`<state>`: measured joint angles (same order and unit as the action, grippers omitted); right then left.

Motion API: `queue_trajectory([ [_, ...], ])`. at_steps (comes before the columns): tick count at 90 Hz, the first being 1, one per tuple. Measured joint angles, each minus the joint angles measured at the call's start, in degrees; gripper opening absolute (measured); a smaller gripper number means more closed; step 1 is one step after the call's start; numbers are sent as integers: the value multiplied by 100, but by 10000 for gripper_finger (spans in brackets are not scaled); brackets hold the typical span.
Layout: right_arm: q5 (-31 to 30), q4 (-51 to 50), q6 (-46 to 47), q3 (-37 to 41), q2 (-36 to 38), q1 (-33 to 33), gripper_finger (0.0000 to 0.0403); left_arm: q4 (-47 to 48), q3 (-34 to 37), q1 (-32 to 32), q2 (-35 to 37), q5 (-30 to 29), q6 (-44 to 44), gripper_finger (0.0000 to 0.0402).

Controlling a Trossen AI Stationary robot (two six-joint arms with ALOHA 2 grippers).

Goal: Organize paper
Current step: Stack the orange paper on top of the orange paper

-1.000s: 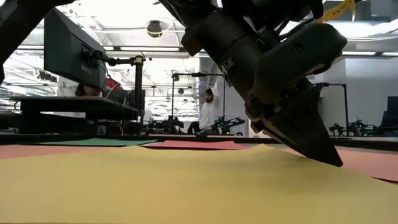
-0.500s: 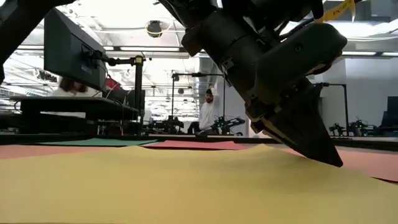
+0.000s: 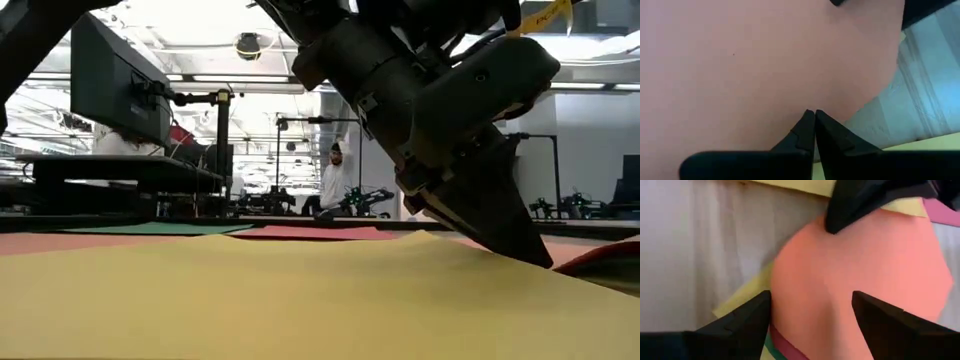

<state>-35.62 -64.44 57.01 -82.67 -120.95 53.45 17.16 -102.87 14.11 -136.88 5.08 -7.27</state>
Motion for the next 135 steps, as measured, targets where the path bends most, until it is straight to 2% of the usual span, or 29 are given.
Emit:
queue_trajectory([
  [35,273,-824,558,-9,4,144,265,3,0,0,0,0,0,0],
  [60,275,-834,573,-10,13,141,265,4,0,0,0,0,0,0],
  [82,273,-774,1092,-139,15,53,265,5,0,0,0,0,0,0],
  [114,271,-195,1015,-289,22,-133,265,5,0,-2,0,0,0,0],
  [135,271,-196,1004,-289,22,-179,265,7,0,-2,0,0,0,0],
])
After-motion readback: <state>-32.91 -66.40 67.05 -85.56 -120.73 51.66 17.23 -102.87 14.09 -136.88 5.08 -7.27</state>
